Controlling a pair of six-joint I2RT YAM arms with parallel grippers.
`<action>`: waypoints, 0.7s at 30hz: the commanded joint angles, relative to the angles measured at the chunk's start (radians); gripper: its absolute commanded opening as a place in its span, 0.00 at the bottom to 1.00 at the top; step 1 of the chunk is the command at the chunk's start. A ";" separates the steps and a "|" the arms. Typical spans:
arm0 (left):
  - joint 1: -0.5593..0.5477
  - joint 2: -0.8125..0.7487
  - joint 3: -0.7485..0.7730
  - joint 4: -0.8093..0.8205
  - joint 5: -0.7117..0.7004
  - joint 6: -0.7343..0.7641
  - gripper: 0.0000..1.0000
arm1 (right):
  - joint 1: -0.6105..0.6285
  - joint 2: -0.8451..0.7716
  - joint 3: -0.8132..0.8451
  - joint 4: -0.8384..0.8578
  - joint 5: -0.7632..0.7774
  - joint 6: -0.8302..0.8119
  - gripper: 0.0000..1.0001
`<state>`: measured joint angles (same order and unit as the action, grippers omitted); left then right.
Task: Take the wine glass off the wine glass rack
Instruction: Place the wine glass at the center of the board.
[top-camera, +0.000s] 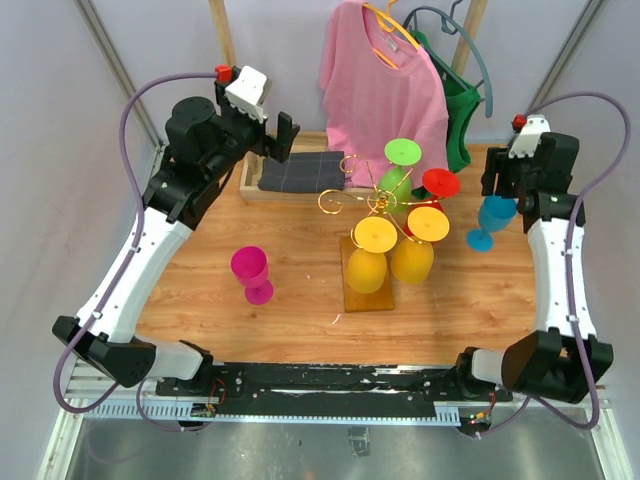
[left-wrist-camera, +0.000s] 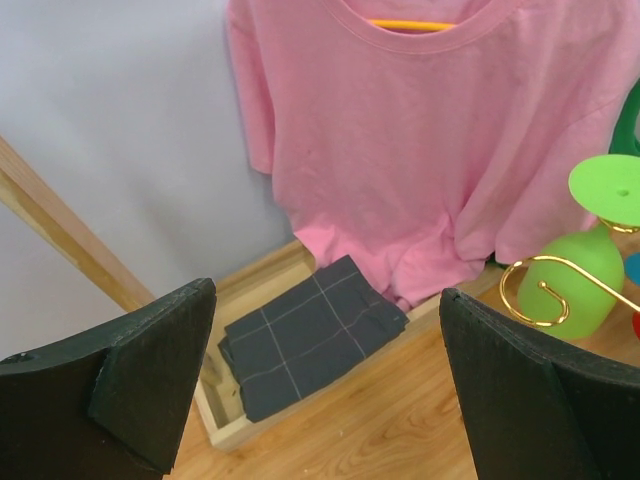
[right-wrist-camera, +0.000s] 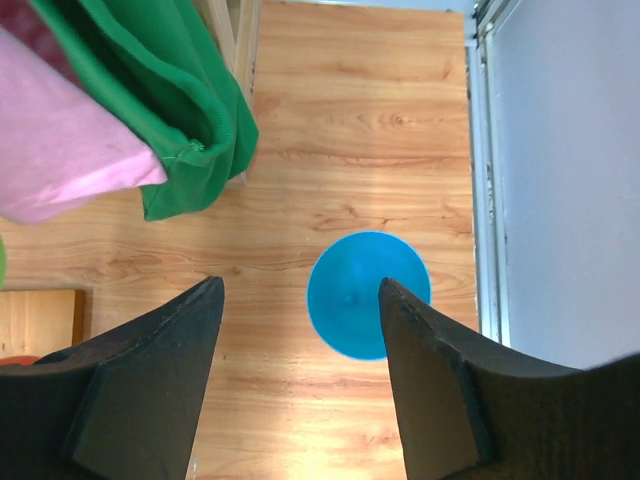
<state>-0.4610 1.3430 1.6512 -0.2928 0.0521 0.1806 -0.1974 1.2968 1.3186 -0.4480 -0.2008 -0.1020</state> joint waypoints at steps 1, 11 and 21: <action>0.001 -0.027 -0.012 -0.026 0.035 0.012 0.99 | -0.011 -0.089 0.044 -0.110 0.035 -0.014 0.66; -0.096 -0.057 -0.035 -0.123 0.133 -0.005 0.99 | -0.011 -0.276 0.132 -0.249 0.131 -0.028 0.68; -0.143 0.025 0.097 -0.162 0.078 -0.131 0.99 | -0.011 -0.208 0.333 -0.408 -0.165 0.287 0.63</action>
<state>-0.6041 1.3247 1.6470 -0.4480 0.1551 0.1371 -0.1978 1.0237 1.5558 -0.7383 -0.2100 -0.0319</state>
